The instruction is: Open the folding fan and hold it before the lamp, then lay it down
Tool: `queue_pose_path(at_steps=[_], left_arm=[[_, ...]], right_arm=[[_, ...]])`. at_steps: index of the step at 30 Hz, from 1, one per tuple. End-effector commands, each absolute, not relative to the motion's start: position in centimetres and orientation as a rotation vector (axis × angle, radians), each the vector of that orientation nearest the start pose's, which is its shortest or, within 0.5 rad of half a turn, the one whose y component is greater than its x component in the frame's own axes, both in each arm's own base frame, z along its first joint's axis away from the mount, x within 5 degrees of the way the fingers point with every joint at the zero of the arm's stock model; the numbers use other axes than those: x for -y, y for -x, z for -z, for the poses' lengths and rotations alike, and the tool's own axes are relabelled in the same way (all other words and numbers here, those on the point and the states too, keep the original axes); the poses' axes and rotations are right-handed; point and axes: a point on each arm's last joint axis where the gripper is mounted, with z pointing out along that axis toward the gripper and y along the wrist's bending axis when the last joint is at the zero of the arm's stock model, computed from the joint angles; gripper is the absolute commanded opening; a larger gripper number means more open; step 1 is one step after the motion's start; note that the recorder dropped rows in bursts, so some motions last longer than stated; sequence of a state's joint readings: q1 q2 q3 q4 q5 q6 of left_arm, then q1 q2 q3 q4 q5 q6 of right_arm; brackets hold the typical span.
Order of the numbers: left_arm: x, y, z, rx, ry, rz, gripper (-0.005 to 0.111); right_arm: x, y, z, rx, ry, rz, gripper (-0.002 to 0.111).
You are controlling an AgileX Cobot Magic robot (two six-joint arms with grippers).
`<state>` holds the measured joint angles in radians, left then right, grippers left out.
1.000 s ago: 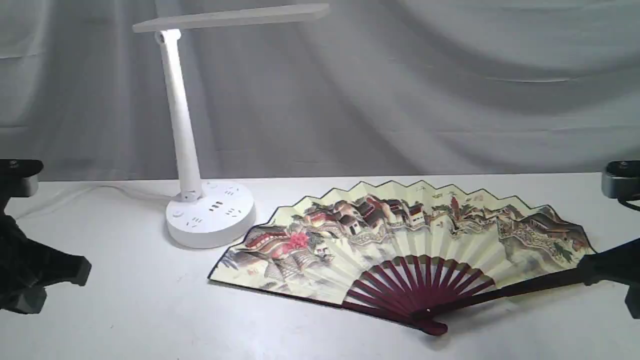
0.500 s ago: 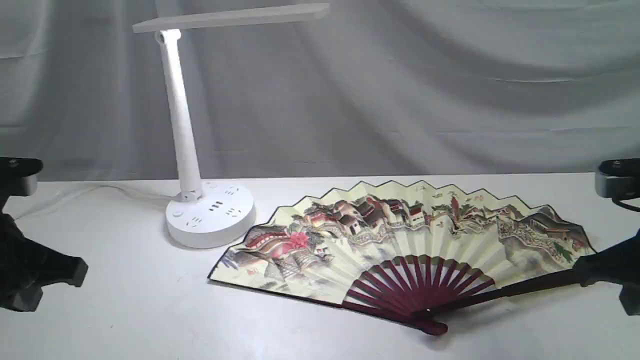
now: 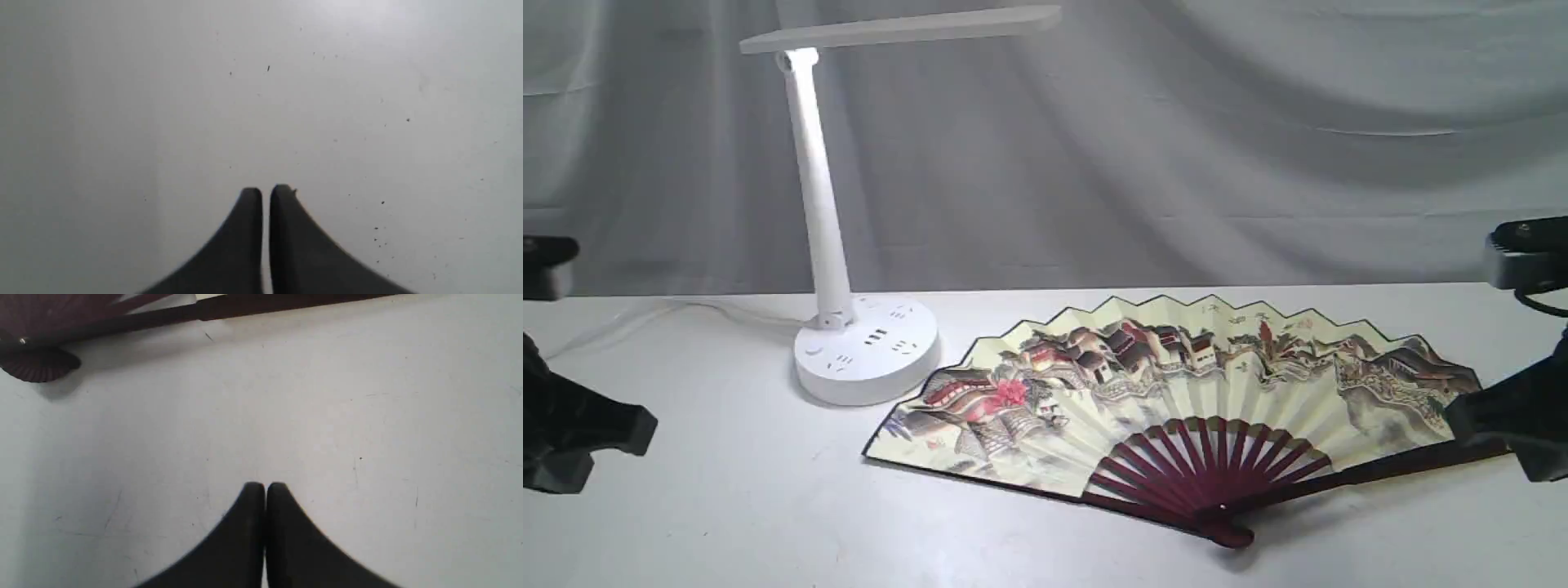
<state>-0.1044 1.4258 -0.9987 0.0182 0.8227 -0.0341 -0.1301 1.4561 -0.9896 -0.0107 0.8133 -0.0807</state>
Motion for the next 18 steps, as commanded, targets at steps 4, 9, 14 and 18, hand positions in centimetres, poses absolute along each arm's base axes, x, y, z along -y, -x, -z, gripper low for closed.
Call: queue_pose_path(at_steps=[4, 9, 14, 18], left_arm=[[2.6, -25.7, -29.9, -2.586, -0.106, 0.039, 0.000], [2.4, -24.0, -32.3, -2.485, -0.101, 0.046, 0.000], [2.2, -21.5, -35.1, -2.357, -0.096, 0.054, 0.000], [1.9, -19.0, -37.4, -2.238, -0.092, 0.058, 0.000]], right_arm=[[3.6, -27.0, -26.6, -2.705, -0.061, 0.075, 0.000], [3.3, -25.0, -29.8, -2.588, -0.059, 0.089, 0.000], [2.9, -22.1, -33.5, -2.423, -0.056, 0.108, 0.000], [2.5, -18.9, -36.5, -2.275, -0.053, 0.122, 0.000]])
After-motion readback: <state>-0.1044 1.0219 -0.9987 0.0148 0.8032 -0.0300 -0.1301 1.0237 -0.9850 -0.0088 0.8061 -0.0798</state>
